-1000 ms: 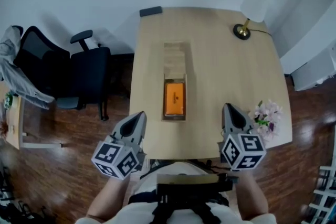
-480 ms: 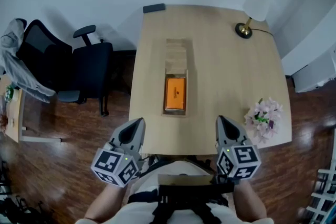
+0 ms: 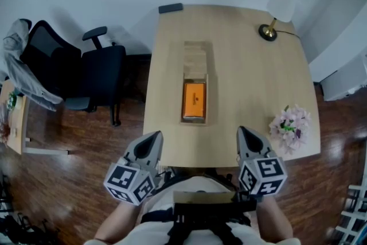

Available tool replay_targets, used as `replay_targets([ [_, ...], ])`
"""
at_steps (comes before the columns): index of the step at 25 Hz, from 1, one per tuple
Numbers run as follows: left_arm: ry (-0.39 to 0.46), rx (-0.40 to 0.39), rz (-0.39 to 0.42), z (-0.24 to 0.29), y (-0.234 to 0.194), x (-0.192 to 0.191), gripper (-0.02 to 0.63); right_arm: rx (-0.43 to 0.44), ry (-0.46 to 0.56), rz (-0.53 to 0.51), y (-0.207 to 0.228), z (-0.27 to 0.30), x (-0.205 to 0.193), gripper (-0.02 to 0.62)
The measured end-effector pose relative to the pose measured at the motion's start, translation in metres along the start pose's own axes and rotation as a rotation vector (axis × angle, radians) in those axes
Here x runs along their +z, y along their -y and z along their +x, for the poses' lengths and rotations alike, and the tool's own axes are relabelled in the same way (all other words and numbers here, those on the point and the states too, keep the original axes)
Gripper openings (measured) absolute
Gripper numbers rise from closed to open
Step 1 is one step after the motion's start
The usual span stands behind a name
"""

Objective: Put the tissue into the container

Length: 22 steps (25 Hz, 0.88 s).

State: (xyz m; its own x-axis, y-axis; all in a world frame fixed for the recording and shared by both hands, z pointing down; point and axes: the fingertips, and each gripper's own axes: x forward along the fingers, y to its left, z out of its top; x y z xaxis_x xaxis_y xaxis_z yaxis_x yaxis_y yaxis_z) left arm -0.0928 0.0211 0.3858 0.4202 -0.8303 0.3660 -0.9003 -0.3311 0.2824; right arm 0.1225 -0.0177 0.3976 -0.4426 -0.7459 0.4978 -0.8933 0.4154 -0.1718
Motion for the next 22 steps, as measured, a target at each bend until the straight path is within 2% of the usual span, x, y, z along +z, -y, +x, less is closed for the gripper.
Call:
replay_targets([
  [8,0.005,0.002,-0.003,-0.0057,-0.0031,-0.0011,-0.005,-0.025,0.009,-0.036,0.0018,-0.0044,0.0066,-0.003],
  [22,0.007,-0.013,0.001,-0.0048,0.0,0.0007,-0.005,-0.004,-0.022,-0.062,-0.004,-0.0047,0.0023,-0.005],
])
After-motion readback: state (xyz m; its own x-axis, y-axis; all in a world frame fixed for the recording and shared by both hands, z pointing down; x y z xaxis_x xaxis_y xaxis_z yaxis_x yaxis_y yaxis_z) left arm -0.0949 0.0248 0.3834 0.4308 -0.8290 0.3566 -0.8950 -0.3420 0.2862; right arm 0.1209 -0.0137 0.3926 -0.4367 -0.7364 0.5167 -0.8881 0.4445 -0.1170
